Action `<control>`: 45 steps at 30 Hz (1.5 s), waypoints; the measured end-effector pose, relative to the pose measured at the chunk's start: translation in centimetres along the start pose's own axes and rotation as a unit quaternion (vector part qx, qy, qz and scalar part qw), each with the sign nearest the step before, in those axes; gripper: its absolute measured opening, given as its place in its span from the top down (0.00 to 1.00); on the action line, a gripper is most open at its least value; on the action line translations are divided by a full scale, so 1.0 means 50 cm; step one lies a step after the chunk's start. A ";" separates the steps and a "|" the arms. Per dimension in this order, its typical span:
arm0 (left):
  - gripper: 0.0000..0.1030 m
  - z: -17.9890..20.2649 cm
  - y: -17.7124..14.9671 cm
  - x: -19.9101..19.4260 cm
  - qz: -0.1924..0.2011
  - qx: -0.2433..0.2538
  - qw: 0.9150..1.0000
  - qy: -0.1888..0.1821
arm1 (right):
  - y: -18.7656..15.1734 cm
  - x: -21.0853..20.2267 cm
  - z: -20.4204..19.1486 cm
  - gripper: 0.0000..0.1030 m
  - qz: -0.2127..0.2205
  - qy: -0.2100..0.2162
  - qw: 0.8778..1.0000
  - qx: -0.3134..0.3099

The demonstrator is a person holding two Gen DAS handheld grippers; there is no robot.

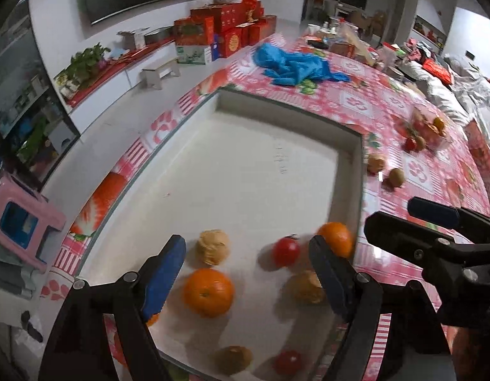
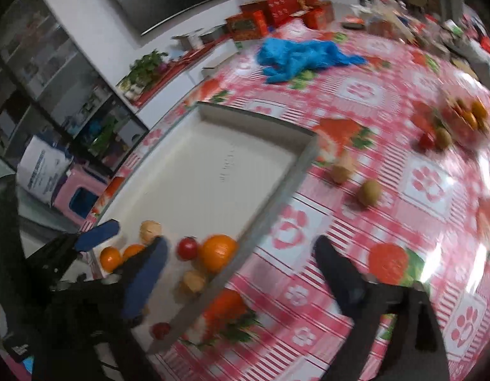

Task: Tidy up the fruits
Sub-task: 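Open the left tool to drop the bulb into the tray while the right tool drops the mandarin, then move the open left tool to another papery bulb on the tablecloth and grasp it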

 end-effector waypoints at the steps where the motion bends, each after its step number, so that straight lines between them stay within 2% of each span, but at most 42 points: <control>1: 0.22 0.011 0.001 -0.006 0.001 0.006 1.000 -0.002 | -0.006 -0.007 0.020 0.00 0.003 -0.004 1.000 0.011; 5: 0.22 0.058 0.004 -0.024 0.001 0.024 1.000 -0.018 | -0.030 -0.041 0.113 0.00 0.018 -0.042 0.998 0.050; 9: 0.22 0.114 0.005 -0.038 0.000 0.044 0.998 -0.036 | -0.079 -0.065 0.242 0.00 0.008 -0.112 0.989 0.098; 15: 0.22 0.211 0.006 -0.032 -0.016 0.072 0.995 -0.061 | -0.164 -0.098 0.392 0.00 -0.017 -0.216 0.969 0.117; 19: 0.22 0.290 0.015 -0.015 -0.023 0.087 0.992 -0.083 | -0.198 -0.122 0.447 0.00 -0.009 -0.252 0.960 0.119; 22: 0.22 0.337 0.015 0.019 -0.029 0.093 0.992 -0.082 | -0.204 -0.118 0.449 0.00 -0.006 -0.261 0.961 0.092; 26: 0.22 0.377 0.011 0.070 -0.024 0.113 0.992 -0.055 | -0.202 -0.119 0.444 0.00 0.022 -0.258 0.963 0.074; 31: 0.22 0.416 0.027 0.109 0.015 0.171 0.985 -0.019 | -0.200 -0.121 0.443 0.00 0.028 -0.265 0.961 0.077; 33: 0.22 0.421 0.040 0.126 0.019 0.179 0.984 -0.013 | -0.200 -0.121 0.442 0.00 0.028 -0.264 0.961 0.077; 40: 0.21 0.430 0.058 0.205 -0.006 0.171 0.985 -0.012 | -0.199 -0.120 0.443 0.00 0.028 -0.265 0.961 0.077; 45: 0.21 0.429 0.050 0.220 -0.039 0.122 0.990 -0.065 | -0.199 -0.120 0.443 0.00 0.028 -0.265 0.961 0.077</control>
Point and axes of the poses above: each gripper's, at about its wrist camera, not at the fingertips, and x roughly the way its jaws point, z to its right, y to its top, the point moved 10 cm from there along x, roughly the way its jaws point, and after that the axes turned 9 degrees about -x, right-handed, at the moved point
